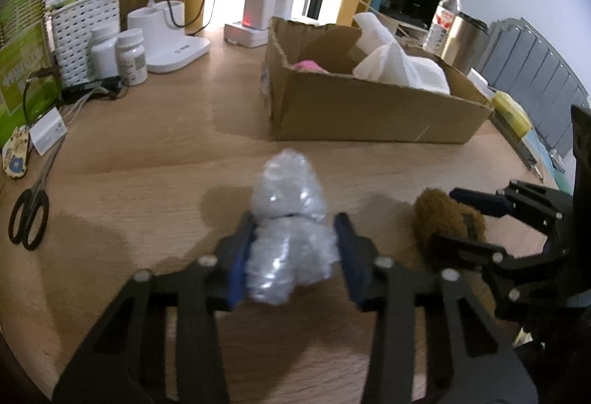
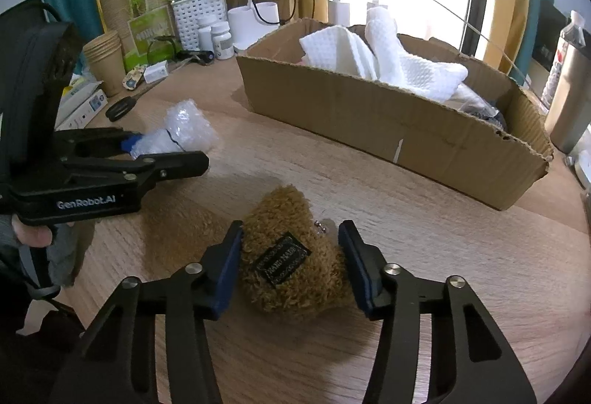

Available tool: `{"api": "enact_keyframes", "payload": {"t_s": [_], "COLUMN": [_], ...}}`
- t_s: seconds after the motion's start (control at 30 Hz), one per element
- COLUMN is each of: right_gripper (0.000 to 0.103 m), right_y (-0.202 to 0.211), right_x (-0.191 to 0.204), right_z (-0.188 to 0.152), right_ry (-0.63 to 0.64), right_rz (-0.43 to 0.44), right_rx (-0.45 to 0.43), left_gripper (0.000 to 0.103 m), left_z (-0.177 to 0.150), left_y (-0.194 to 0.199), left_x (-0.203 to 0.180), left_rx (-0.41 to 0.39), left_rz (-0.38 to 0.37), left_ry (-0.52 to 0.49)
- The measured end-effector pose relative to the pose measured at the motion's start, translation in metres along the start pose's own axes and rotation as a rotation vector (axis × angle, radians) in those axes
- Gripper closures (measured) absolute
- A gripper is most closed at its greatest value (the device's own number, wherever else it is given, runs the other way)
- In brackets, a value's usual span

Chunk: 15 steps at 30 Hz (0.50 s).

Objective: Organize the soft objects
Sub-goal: 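Grasp the bubble wrap with the left gripper while the right grasps the teddy bear, then carry the bubble wrap and teddy bear over the box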

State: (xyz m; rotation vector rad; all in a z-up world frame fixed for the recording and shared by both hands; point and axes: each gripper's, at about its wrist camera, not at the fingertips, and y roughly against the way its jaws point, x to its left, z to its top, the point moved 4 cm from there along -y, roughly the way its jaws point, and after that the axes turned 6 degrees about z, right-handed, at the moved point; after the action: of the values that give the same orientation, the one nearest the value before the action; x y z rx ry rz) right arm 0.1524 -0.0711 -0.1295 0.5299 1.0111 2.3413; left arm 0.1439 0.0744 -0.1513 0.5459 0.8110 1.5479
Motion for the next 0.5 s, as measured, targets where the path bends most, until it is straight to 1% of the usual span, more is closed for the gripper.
{"api": "enact_keyframes", "payload": {"t_s": [0.17, 0.2, 0.5], "right_gripper": [0.053, 0.056, 0.056], "right_y": [0.006, 0.008, 0.023], "right_x": [-0.004, -0.004, -0.015], "right_z": [0.001, 0.002, 0.007], "right_ry": [-0.008, -0.008, -0.012], "right_rz": [0.001, 0.002, -0.007], "right_rx": [-0.02, -0.025, -0.067], "left_gripper": [0.066, 0.066, 0.066], "left_z": [0.0, 0.0, 0.012], "left_y": [0.002, 0.003, 0.014], "left_x": [-0.007, -0.009, -0.026], "left_rx": [-0.007, -0.01, -0.045], "left_rz": [-0.016, -0.023, -0.06], "left_ry": [-0.023, -0.024, -0.043]}}
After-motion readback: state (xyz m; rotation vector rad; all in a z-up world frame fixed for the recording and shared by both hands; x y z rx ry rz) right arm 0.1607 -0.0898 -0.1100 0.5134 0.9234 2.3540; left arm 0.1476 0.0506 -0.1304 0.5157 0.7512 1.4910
